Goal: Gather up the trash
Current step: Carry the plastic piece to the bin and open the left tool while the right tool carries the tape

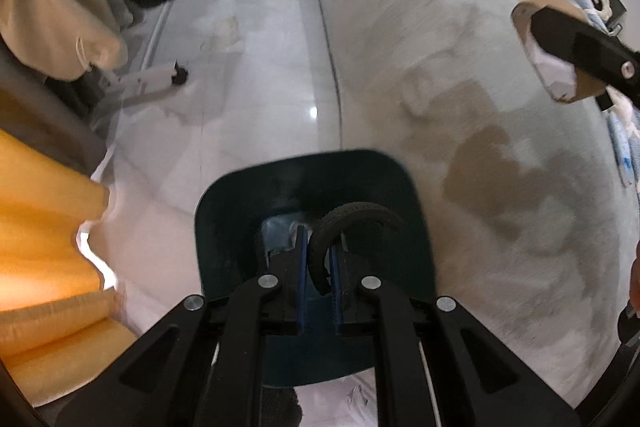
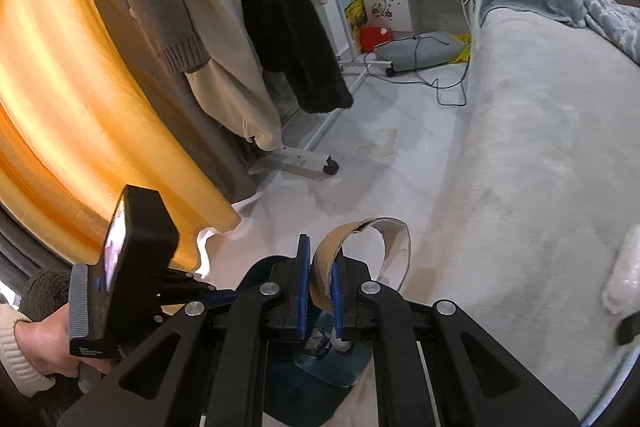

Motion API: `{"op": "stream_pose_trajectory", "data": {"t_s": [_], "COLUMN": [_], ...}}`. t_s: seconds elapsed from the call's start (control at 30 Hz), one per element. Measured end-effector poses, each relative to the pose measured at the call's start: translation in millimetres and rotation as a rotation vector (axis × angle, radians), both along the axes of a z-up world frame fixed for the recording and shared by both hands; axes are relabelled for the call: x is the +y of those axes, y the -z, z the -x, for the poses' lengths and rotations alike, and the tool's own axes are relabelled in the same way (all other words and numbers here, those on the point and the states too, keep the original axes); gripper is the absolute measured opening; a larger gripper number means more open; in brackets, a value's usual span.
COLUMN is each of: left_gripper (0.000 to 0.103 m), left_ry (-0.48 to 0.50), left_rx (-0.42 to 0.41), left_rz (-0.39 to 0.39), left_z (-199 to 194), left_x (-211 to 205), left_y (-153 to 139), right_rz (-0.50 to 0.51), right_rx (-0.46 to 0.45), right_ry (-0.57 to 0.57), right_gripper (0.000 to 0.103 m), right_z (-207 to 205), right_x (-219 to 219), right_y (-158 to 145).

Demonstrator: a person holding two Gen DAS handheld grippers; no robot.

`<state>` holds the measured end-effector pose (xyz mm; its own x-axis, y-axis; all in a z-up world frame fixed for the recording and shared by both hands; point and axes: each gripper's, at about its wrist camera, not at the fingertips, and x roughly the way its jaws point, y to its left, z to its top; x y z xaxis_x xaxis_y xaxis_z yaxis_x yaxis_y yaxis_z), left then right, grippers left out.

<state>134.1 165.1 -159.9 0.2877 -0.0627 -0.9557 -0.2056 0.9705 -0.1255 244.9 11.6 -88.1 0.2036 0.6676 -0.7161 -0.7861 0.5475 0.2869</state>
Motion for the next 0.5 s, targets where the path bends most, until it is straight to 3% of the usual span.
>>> {"op": "stream_pose_trajectory", "data": {"t_s": [0.4, 0.5], "left_gripper": [0.012, 0.021], "left_ry": [-0.017, -0.008], "left_rx": [0.150, 0.165], "left_rz": [0.049, 0.057], "left_z": [20, 25], "left_x": [26, 29], "left_y": [30, 32], "right_rz": [0.047, 0.056], "right_rx": [0.046, 0.069], "right_ry": [-0.067, -0.079], "right_gripper": [0.010, 0.010], "right_z": [12, 14], "right_x": [34, 40], "right_y": [23, 30]}}
